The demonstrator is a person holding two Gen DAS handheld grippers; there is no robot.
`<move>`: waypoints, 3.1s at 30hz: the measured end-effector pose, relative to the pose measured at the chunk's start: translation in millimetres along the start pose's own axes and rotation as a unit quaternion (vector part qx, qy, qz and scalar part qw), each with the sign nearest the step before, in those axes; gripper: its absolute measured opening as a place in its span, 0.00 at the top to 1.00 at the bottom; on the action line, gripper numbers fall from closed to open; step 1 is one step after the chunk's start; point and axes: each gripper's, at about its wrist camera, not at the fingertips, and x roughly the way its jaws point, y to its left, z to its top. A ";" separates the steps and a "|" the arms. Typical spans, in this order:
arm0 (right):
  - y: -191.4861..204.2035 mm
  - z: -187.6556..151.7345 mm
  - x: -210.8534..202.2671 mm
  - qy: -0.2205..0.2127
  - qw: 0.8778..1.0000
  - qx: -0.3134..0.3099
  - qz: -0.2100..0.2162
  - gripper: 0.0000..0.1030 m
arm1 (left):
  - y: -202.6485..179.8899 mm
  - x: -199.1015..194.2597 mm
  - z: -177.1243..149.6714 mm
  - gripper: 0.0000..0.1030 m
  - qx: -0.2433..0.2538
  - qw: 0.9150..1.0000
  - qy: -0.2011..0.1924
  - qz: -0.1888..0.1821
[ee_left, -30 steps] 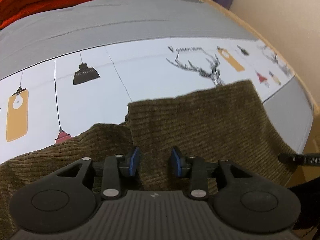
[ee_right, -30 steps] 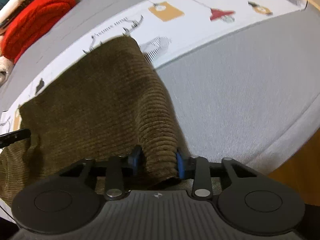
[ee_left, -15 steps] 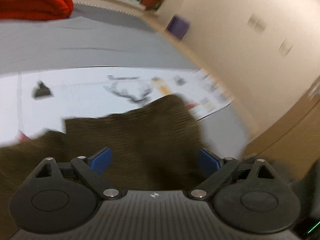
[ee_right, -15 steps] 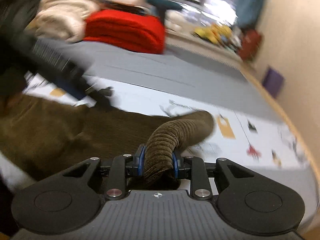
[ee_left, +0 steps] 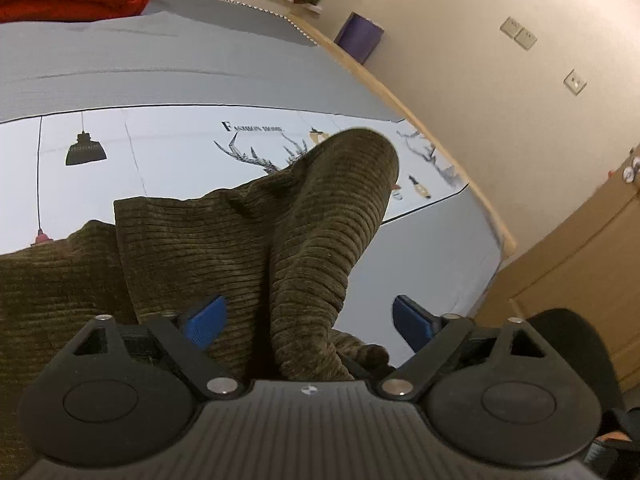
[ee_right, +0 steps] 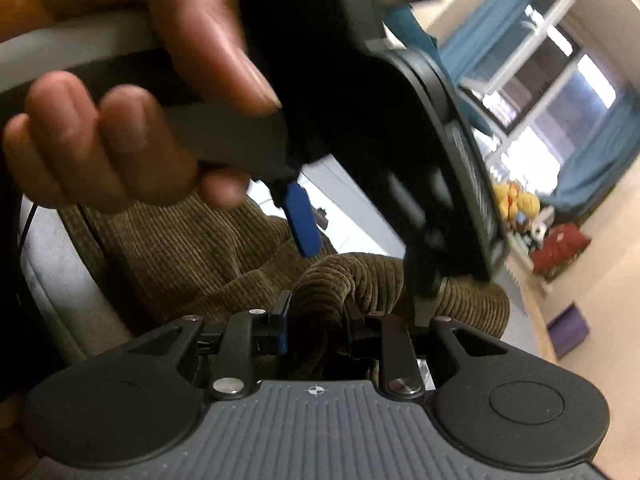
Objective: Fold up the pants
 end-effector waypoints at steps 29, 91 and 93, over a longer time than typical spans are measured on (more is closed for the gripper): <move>-92.0 9.8 18.6 -0.006 0.892 0.407 0.197 0.36 | 166.2 -162.4 -50.6 0.78 -0.178 0.955 -0.112 0.208; -215.6 -36.0 78.3 0.137 0.871 0.461 0.105 0.26 | 190.7 -76.2 -19.9 0.07 -0.286 0.930 0.026 0.230; -204.5 -33.0 98.4 0.145 0.869 0.456 0.127 0.14 | 197.9 -77.7 -24.0 0.03 -0.317 0.923 0.027 0.219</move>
